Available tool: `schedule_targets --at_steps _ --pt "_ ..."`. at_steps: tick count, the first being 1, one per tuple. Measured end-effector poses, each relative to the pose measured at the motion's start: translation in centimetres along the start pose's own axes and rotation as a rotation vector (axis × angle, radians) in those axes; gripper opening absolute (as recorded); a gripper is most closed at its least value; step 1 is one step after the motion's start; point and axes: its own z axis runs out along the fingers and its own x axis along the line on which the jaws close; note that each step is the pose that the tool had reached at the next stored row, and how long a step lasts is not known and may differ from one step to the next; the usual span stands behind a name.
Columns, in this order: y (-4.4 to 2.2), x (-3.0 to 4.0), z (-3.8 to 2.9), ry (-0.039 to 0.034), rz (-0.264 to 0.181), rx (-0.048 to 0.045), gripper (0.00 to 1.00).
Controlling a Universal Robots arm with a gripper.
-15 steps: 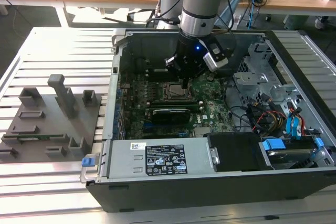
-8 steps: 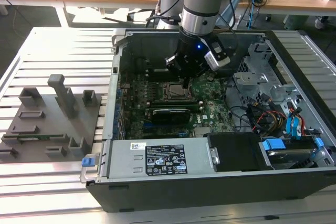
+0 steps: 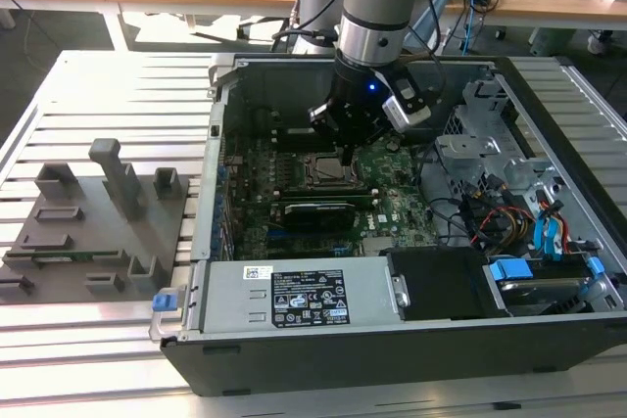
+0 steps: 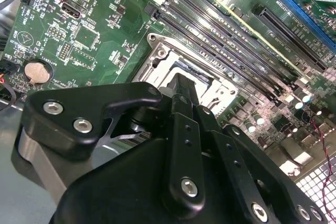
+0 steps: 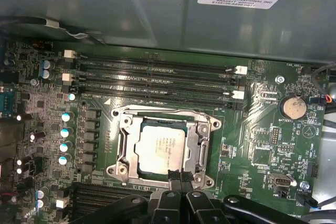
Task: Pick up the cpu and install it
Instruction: 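Install the first cpu locking lever, then install the second cpu locking lever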
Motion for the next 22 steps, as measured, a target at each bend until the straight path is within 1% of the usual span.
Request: schedule_targets --at_steps 6,8,11,13,14,22 --pt "-0.01 0.0 0.0 0.0 0.0 0.0 0.11" --pt "-0.13 0.01 0.0 0.0001 0.0 0.0001 0.11" --pt "-0.57 0.05 0.03 0.0 0.0 0.0 0.11" --pt "-1.04 0.1 0.05 0.0001 0.0 0.0001 0.11" --pt "-1.18 0.11 0.06 0.0 0.0 0.0 0.11" --pt "-1.99 0.19 0.1 0.0 0.0 0.0 0.11"
